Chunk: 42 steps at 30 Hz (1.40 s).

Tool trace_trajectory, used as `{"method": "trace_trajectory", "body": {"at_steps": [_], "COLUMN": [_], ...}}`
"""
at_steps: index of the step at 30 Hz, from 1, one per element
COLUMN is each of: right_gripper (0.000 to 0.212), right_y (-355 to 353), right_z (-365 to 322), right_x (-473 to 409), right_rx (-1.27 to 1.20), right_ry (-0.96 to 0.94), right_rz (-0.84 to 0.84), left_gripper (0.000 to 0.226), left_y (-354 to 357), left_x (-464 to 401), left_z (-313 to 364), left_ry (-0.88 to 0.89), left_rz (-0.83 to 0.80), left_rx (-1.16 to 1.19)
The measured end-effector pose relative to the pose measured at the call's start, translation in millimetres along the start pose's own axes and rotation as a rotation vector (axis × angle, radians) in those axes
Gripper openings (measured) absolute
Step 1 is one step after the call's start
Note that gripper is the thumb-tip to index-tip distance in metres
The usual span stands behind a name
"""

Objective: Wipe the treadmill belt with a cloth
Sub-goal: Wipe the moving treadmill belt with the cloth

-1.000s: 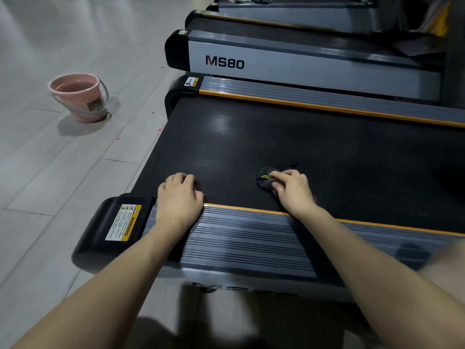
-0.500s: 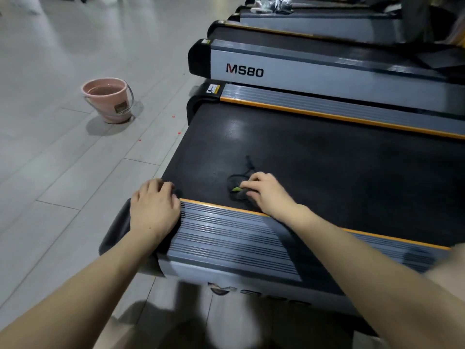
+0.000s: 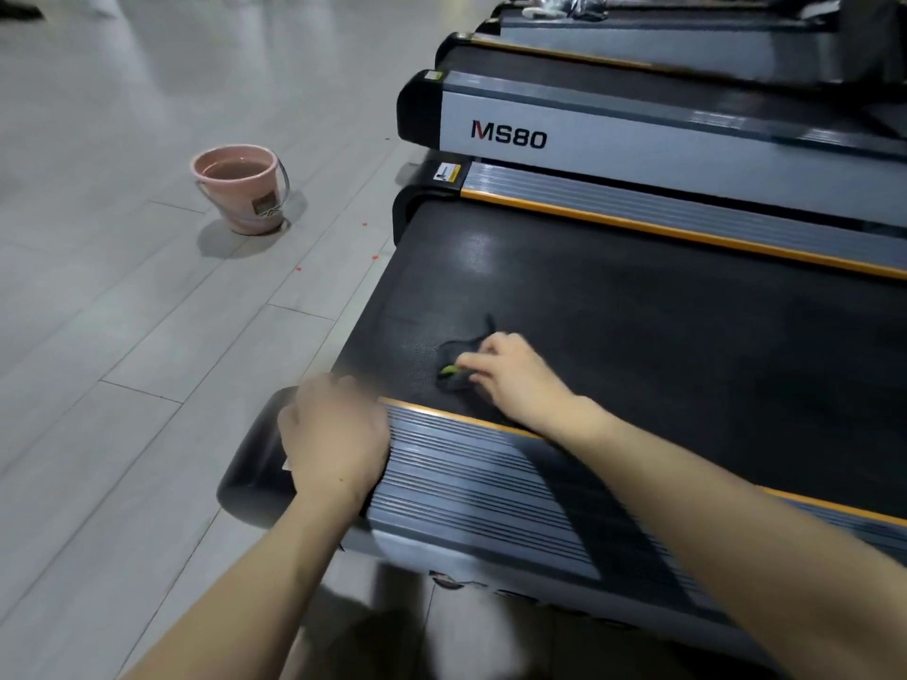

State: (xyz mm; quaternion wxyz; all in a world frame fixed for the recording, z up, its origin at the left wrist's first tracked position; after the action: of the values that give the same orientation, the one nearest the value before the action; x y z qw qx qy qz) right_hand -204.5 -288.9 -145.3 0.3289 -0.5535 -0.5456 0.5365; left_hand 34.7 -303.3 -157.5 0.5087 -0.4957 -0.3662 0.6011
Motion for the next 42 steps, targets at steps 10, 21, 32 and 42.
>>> {"method": "trace_trajectory", "body": {"at_steps": [10,21,32,42], "right_gripper": [0.027,0.025,0.028,0.029], "right_y": [25,36,11,30], "right_z": [-45,-19,-33,-56], "right_x": [-19,-95,-82,-31], "right_rx": [-0.207,-0.124,-0.248,-0.146], "right_ry": [-0.014,0.284,-0.001,-0.161], "right_rz": [-0.042,0.116,-0.107,-0.186], "left_gripper": [0.029,0.032,0.031,0.032], "left_y": [-1,-2,-4,-6], "left_x": [-2,-2,-2,0], "left_z": [-1,-1,1,5], "left_ry": [-0.03,-0.035,-0.038,0.001], "left_rz": [0.004,0.013,0.008,0.004], "left_rx": [-0.008,-0.004,0.001,-0.033]}}
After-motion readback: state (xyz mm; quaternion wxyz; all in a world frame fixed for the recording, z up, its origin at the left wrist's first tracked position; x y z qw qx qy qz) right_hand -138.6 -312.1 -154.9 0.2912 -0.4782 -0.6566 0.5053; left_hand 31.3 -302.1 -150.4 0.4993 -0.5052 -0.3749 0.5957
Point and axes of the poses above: each hand's wrist, its own x-axis away from the middle knuckle, its own y-axis out of the palm, z = x × y, the point moved 9 cm from there along -x, towards the middle knuckle, and after that the axes turned 6 degrees about -y, right-handed, at the moved point
